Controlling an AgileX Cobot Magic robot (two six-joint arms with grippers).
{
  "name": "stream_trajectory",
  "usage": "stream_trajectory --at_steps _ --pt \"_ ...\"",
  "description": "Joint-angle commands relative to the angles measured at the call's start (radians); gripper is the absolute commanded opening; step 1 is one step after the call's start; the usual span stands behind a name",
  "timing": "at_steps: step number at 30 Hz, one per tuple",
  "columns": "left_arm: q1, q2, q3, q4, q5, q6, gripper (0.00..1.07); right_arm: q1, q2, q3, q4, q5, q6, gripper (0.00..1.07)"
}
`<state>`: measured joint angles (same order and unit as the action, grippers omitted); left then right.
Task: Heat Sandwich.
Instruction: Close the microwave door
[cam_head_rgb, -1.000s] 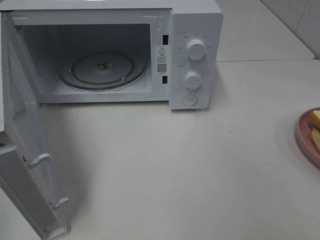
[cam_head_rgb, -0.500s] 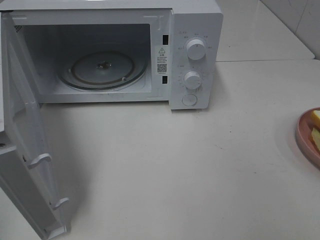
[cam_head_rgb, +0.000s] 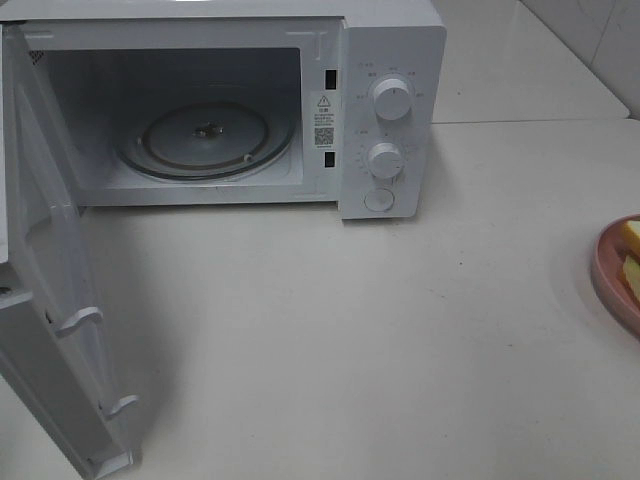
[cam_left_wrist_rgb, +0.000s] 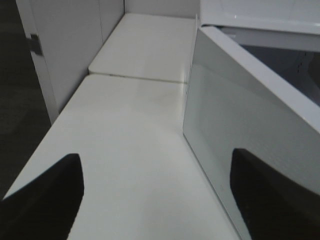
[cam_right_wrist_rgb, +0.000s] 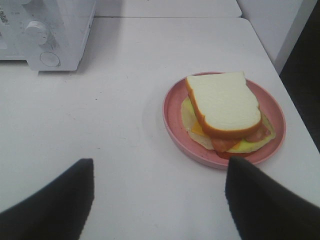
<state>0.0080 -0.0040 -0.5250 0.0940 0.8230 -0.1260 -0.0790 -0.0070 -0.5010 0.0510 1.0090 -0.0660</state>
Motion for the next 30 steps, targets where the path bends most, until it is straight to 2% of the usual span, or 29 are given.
stream_trajectory --at_steps 1,7,12,13,15,16,17,20,21,22,25,29,30 --pt "0.001 -0.006 0.043 0.019 -0.077 -0.001 0.76 0.002 -0.024 0.001 -0.004 -0.011 0.003 0.71" --pt "0.001 -0.006 0.102 0.028 -0.172 -0.001 0.76 0.002 -0.024 0.001 -0.004 -0.011 0.003 0.71" --pt "0.001 0.029 0.128 0.028 -0.220 -0.001 0.65 0.002 -0.024 0.001 -0.004 -0.011 0.003 0.71" --pt "0.001 0.069 0.130 0.030 -0.234 -0.001 0.57 0.002 -0.024 0.001 -0.004 -0.011 0.003 0.71" --pt "0.001 0.116 0.130 0.034 -0.254 -0.001 0.49 0.002 -0.024 0.001 -0.004 -0.011 0.003 0.71" --pt "0.001 0.169 0.130 0.035 -0.290 -0.001 0.39 0.002 -0.024 0.001 -0.004 -0.011 0.003 0.71" --pt "0.001 0.169 0.130 0.035 -0.290 -0.001 0.39 0.002 -0.024 0.001 -0.004 -0.011 0.003 0.71" --pt "0.001 0.269 0.130 0.035 -0.351 -0.002 0.23 0.002 -0.024 0.001 -0.004 -0.011 0.003 0.71" --pt "0.001 0.269 0.130 0.035 -0.351 -0.002 0.23 0.002 -0.024 0.001 -0.004 -0.011 0.003 0.71" --pt "0.001 0.334 0.130 0.034 -0.395 -0.002 0.14 0.002 -0.024 0.001 -0.004 -0.011 0.003 0.71" --pt "0.001 0.476 0.130 0.027 -0.501 -0.005 0.00 0.002 -0.024 0.001 -0.004 -0.011 0.003 0.71" --pt "0.001 0.574 0.130 0.010 -0.605 -0.005 0.00 0.002 -0.024 0.001 -0.004 -0.011 0.003 0.71" --pt "0.001 0.633 0.131 -0.006 -0.701 -0.004 0.00 0.002 -0.024 0.001 -0.004 -0.011 0.003 0.71"
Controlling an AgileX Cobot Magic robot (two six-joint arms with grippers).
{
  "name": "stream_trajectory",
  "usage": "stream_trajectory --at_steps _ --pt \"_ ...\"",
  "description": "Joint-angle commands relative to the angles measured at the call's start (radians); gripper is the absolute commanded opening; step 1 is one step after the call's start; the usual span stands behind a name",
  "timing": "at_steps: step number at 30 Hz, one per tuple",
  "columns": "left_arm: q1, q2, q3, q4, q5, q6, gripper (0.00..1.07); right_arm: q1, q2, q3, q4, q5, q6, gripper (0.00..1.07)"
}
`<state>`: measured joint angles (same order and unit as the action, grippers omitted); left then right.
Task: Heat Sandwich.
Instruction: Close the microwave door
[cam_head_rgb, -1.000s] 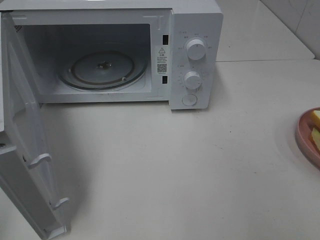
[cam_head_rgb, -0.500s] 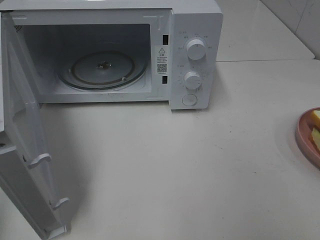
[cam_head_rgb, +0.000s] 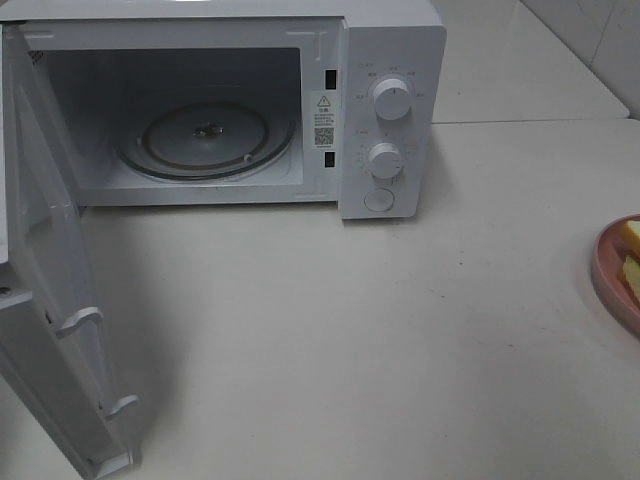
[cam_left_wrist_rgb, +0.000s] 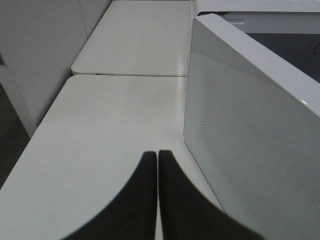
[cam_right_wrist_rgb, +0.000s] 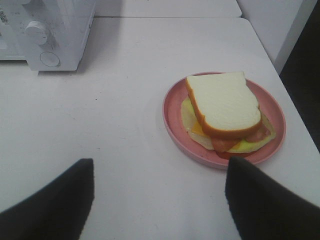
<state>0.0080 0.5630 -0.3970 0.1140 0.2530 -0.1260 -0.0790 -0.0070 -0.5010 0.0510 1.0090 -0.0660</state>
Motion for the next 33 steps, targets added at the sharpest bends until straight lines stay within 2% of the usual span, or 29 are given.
stream_trajectory --at_steps 1,4,6,13,33 --pt "0.001 0.066 0.003 -0.026 -0.131 -0.004 0.00 0.002 -0.024 0.001 -0.004 -0.011 0.003 0.71" --pt "-0.024 0.167 0.003 -0.031 -0.296 -0.005 0.00 0.002 -0.024 0.001 -0.004 -0.011 0.003 0.71" --pt "-0.034 0.189 0.003 -0.031 -0.317 -0.005 0.00 0.002 -0.024 0.001 -0.004 -0.011 0.003 0.71" --pt "-0.160 0.390 0.003 -0.010 -0.448 -0.005 0.00 0.002 -0.024 0.001 -0.002 -0.011 0.003 0.71" --pt "-0.275 0.662 0.003 0.068 -0.707 0.003 0.00 0.002 -0.024 0.001 -0.001 -0.011 0.003 0.71"
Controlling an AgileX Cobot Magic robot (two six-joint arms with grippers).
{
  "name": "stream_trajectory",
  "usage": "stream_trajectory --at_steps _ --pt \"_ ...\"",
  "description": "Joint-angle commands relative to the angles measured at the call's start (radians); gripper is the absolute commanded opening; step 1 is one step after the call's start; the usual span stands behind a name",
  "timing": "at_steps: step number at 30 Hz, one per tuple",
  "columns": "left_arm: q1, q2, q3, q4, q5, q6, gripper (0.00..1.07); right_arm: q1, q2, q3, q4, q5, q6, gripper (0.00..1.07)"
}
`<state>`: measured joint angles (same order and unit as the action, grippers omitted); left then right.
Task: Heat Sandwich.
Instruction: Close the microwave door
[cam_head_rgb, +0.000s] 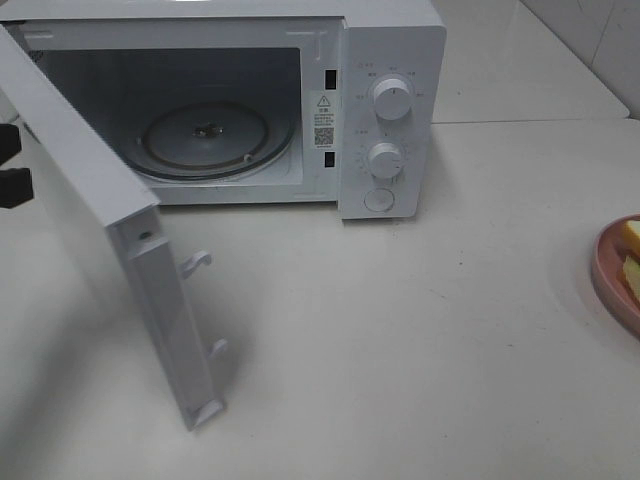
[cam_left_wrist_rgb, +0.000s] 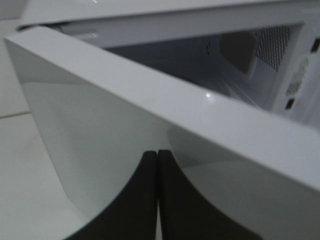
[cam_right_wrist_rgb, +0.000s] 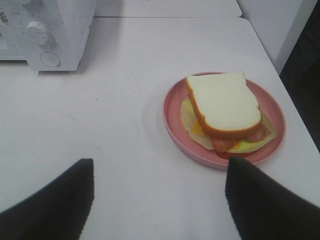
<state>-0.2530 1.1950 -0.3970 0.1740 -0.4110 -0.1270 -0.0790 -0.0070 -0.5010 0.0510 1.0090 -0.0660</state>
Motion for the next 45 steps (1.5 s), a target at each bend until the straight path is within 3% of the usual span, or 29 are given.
stream_trajectory --at_steps 1,13,18,21,22,23,24,25,26,27,29,30,31,34,35,36,38,39,40,42,43,44,45 --pt "-0.021 0.056 0.003 0.008 -0.073 0.005 0.00 0.002 -0.024 0.001 -0.001 -0.011 0.003 0.71" --pt "-0.022 0.172 0.002 -0.033 -0.170 0.097 0.00 0.002 -0.024 0.001 -0.001 -0.011 0.003 0.71" --pt "-0.032 0.209 -0.018 -0.121 -0.171 0.195 0.00 0.002 -0.024 0.001 -0.001 -0.011 0.003 0.71" --pt "-0.089 0.241 -0.055 -0.222 -0.163 0.329 0.00 0.002 -0.024 0.001 -0.001 -0.011 0.003 0.71" --pt "-0.089 0.241 -0.055 -0.222 -0.163 0.329 0.00 0.002 -0.024 0.001 -0.001 -0.011 0.003 0.71" --pt "-0.132 0.265 -0.084 -0.308 -0.156 0.425 0.00 0.002 -0.024 0.001 -0.001 -0.011 0.003 0.71" --pt "-0.156 0.279 -0.098 -0.356 -0.156 0.481 0.00 0.002 -0.024 0.001 -0.001 -0.011 0.003 0.71" --pt "-0.175 0.292 -0.108 -0.398 -0.156 0.527 0.00 0.002 -0.024 0.001 -0.001 -0.011 0.003 0.71" --pt "-0.175 0.292 -0.108 -0.398 -0.156 0.527 0.00 0.002 -0.024 0.001 -0.001 -0.011 0.003 0.71" --pt "-0.225 0.321 -0.134 -0.496 -0.156 0.636 0.00 0.002 -0.024 0.001 -0.001 -0.011 0.003 0.71" --pt "-0.276 0.355 -0.166 -0.607 -0.156 0.769 0.00 0.002 -0.024 0.001 -0.001 -0.011 0.003 0.71" --pt "-0.323 0.386 -0.201 -0.711 -0.157 0.898 0.00 0.002 -0.024 0.001 -0.001 -0.011 0.003 0.71" --pt "-0.323 0.386 -0.201 -0.711 -0.157 0.898 0.00 0.002 -0.024 0.001 -0.001 -0.011 0.003 0.71" --pt "-0.392 0.430 -0.259 -0.888 -0.160 1.130 0.00 0.002 -0.024 0.001 -0.001 -0.011 0.003 0.71" --pt "-0.392 0.430 -0.259 -0.888 -0.160 1.130 0.00 0.002 -0.024 0.001 -0.001 -0.011 0.003 0.71" --pt "-0.428 0.460 -0.298 -0.988 -0.160 1.280 0.00 0.002 -0.024 0.001 -0.001 -0.011 0.003 0.71" --pt "-0.462 0.494 -0.335 -1.084 -0.168 1.433 0.00 0.002 -0.024 0.001 -0.001 -0.011 0.003 0.71" --pt "-0.462 0.494 -0.335 -1.084 -0.168 1.433 0.00 0.002 -0.024 0.001 -0.001 -0.011 0.003 0.71" --pt "-0.489 0.525 -0.372 -1.184 -0.193 1.592 0.00 0.002 -0.024 0.001 -0.001 -0.011 0.003 0.71" --pt "-0.514 0.556 -0.403 -1.260 -0.248 1.714 0.00 0.002 -0.024 0.001 -0.001 -0.011 0.003 0.71" --pt "-0.538 0.590 -0.436 -1.318 -0.303 1.835 0.00 0.002 -0.024 0.001 -0.001 -0.011 0.003 0.71" --pt "-0.538 0.590 -0.436 -1.318 -0.303 1.835 0.00 0.002 -0.024 0.001 -0.001 -0.011 0.003 0.71" --pt "-0.547 0.602 -0.447 -1.331 -0.323 1.880 0.00 0.002 -0.024 0.001 -0.001 -0.011 0.003 0.71"
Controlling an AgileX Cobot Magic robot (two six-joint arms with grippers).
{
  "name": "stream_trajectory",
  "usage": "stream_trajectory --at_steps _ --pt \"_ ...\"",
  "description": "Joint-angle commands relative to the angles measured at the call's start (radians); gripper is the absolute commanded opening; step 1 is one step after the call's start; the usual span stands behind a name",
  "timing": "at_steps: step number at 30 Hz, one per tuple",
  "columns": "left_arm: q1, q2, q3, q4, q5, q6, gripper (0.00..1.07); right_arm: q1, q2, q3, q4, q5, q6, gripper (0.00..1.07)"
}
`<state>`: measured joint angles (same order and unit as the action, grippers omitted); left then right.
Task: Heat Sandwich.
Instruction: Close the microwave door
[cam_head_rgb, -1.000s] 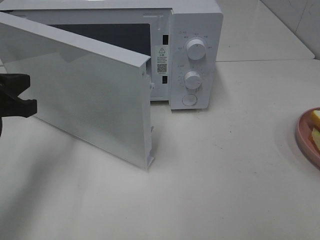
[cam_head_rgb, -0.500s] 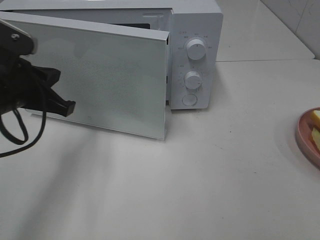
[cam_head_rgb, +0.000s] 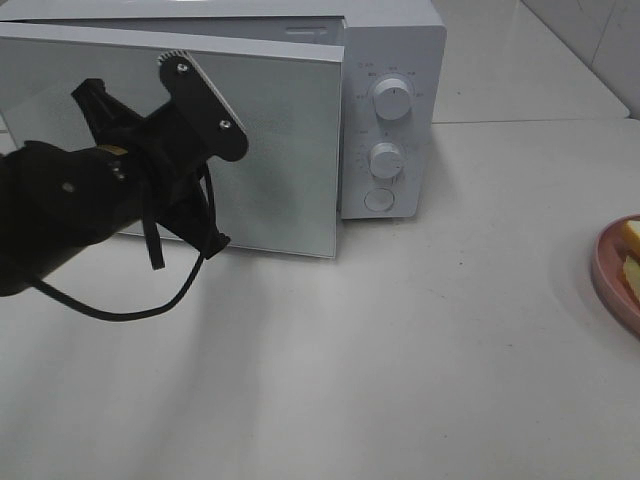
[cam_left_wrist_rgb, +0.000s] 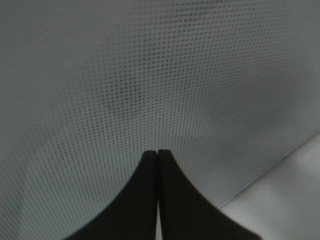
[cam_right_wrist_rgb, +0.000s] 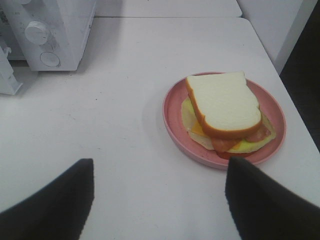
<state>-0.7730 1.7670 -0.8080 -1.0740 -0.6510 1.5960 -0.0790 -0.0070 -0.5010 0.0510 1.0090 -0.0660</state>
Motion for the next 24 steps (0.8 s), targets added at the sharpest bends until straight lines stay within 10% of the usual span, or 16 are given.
stream_trajectory --at_steps 1,11,24 --pt "-0.036 0.047 -0.049 -0.093 -0.106 0.206 0.00 0.002 -0.024 0.001 -0.001 -0.011 0.003 0.71" --pt "-0.060 0.188 -0.128 -0.075 -0.272 0.432 0.00 0.002 -0.024 0.001 -0.001 -0.011 0.003 0.71" --pt "-0.058 0.224 -0.128 0.002 -0.317 0.431 0.00 0.002 -0.024 0.001 0.000 -0.011 0.003 0.71"
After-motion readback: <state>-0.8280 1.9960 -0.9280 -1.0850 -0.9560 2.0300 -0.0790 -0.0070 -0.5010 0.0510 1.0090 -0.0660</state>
